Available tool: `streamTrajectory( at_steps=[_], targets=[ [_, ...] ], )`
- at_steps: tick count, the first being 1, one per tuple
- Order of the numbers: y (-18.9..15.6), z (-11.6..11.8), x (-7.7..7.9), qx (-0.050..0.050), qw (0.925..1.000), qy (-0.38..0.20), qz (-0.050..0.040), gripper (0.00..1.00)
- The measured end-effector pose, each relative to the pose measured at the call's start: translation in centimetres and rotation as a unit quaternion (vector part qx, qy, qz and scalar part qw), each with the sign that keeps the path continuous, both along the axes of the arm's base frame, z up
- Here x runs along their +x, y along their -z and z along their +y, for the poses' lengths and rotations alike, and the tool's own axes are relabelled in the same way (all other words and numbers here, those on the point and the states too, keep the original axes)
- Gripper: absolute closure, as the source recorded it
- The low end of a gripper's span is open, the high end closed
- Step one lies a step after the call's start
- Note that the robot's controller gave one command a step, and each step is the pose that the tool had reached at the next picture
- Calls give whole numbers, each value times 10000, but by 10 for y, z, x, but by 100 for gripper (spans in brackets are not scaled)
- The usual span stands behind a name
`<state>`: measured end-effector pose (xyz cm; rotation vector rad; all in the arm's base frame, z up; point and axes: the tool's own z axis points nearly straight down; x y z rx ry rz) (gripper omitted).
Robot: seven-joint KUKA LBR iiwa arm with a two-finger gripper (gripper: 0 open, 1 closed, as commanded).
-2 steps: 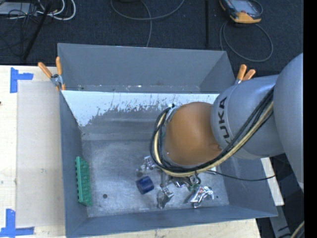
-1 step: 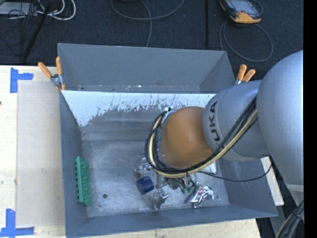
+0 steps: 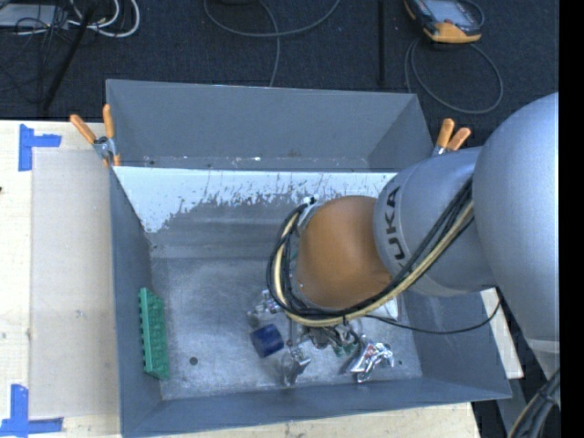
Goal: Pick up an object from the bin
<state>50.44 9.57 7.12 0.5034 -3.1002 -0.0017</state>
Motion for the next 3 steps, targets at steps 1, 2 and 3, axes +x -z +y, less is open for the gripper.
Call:
streamTrajectory(
  at_steps=[1,2,3],
  targets=[
    [-1,0,-1,-7,10000,7,28,100],
    [-32,0,0,-2,10000,28,-11,100],
    [-54,1,0,-2,10000,48,-11,100]
  ],
)
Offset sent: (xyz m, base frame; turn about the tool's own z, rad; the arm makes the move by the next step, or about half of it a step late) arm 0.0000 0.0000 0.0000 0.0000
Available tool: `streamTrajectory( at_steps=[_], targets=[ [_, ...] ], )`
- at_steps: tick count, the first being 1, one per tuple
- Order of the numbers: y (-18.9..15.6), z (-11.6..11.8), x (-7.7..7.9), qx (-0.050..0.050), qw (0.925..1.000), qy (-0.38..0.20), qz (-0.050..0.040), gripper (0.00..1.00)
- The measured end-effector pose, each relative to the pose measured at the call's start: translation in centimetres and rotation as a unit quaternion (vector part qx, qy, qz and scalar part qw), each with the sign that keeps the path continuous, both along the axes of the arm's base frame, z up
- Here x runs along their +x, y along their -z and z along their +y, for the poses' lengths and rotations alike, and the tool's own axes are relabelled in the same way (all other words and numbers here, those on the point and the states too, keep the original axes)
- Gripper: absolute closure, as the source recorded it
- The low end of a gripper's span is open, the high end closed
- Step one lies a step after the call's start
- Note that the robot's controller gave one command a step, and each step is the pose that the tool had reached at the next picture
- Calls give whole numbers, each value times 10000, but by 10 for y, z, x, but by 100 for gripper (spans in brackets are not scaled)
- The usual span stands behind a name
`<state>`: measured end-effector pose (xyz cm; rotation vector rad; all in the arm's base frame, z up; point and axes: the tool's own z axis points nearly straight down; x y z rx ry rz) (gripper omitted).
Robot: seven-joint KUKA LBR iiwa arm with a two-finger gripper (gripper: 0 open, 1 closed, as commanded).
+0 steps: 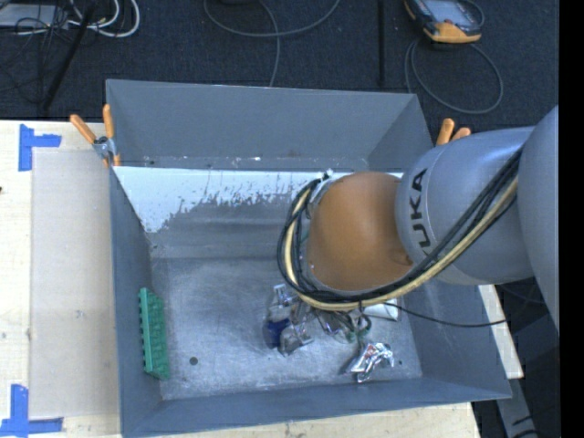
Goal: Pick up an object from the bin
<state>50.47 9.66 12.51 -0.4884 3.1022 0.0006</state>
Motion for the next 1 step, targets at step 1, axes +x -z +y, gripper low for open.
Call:
streamTrajectory(
  at_steps=[1],
  targets=[
    [-60,1,1,3,10000,21,-18,100]
  ],
)
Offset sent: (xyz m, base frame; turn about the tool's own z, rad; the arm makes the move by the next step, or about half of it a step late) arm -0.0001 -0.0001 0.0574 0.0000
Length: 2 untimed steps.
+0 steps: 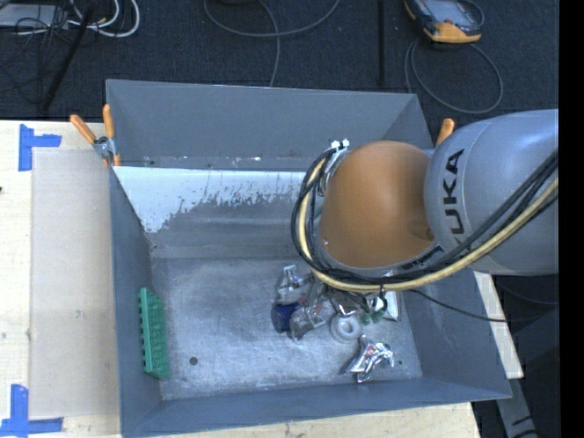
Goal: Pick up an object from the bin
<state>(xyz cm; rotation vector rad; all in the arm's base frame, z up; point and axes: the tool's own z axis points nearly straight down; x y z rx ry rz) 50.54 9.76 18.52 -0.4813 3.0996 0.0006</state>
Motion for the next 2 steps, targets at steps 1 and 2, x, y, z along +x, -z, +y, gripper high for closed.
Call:
streamTrajectory(
  at_steps=[1,2],
  targets=[
    [-8,0,0,-2,10000,18,17,100],
    [-12,0,1,-2,10000,35,21,100]
  ],
)
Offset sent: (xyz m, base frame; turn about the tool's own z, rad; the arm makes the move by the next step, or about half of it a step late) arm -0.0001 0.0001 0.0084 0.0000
